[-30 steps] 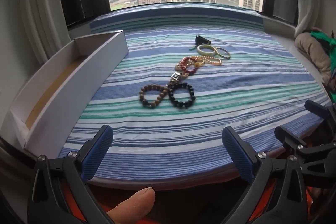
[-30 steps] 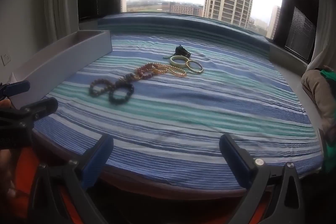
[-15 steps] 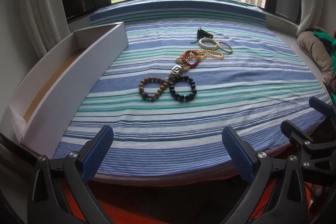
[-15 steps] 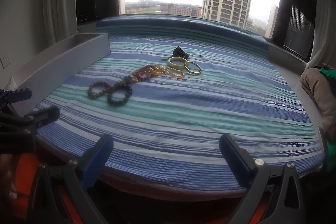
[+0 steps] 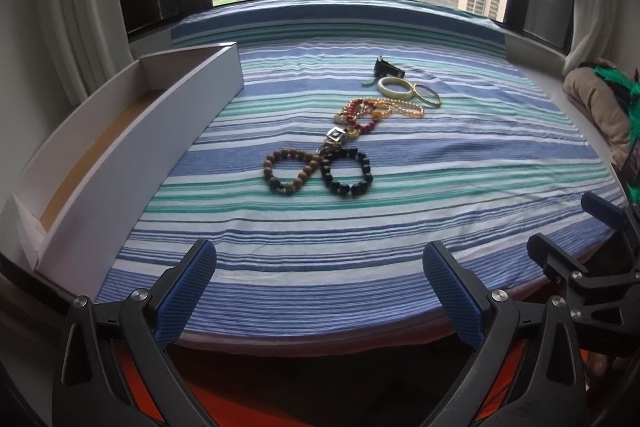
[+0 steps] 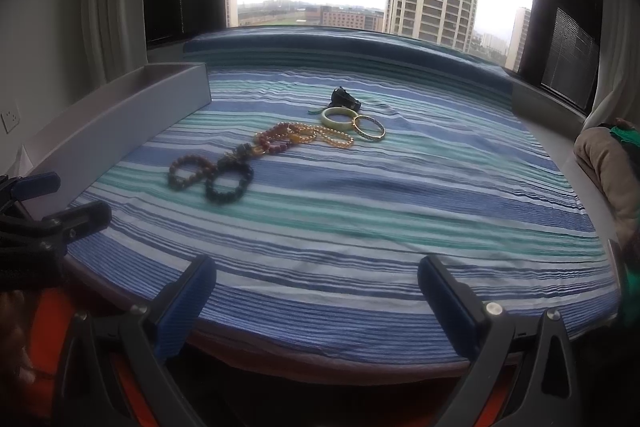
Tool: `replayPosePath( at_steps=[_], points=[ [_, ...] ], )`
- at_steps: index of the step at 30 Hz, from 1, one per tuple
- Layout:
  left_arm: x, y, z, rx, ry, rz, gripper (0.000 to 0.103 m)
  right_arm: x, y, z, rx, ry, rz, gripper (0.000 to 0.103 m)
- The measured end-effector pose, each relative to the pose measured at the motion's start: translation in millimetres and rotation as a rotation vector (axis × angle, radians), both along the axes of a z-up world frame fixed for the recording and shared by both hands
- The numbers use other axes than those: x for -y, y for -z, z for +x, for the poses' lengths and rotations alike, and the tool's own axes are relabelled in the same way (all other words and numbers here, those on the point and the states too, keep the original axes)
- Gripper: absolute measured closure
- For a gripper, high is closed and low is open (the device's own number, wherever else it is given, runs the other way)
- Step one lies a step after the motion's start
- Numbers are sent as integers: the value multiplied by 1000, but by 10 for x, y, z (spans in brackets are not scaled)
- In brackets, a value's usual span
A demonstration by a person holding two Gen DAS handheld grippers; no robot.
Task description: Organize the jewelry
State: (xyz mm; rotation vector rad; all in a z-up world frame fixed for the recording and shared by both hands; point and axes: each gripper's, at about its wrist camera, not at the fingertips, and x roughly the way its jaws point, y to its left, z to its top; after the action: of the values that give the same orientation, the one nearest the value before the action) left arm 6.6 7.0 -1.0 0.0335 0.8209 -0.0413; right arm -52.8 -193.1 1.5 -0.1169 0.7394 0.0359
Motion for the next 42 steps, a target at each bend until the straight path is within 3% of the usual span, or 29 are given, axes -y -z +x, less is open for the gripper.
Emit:
replayPosePath(
  at_steps=[42],
  points=[
    [-14,78,-14,-36,-6,-8,0,-38,-8,-63,-8,-6,19,0]
  ],
)
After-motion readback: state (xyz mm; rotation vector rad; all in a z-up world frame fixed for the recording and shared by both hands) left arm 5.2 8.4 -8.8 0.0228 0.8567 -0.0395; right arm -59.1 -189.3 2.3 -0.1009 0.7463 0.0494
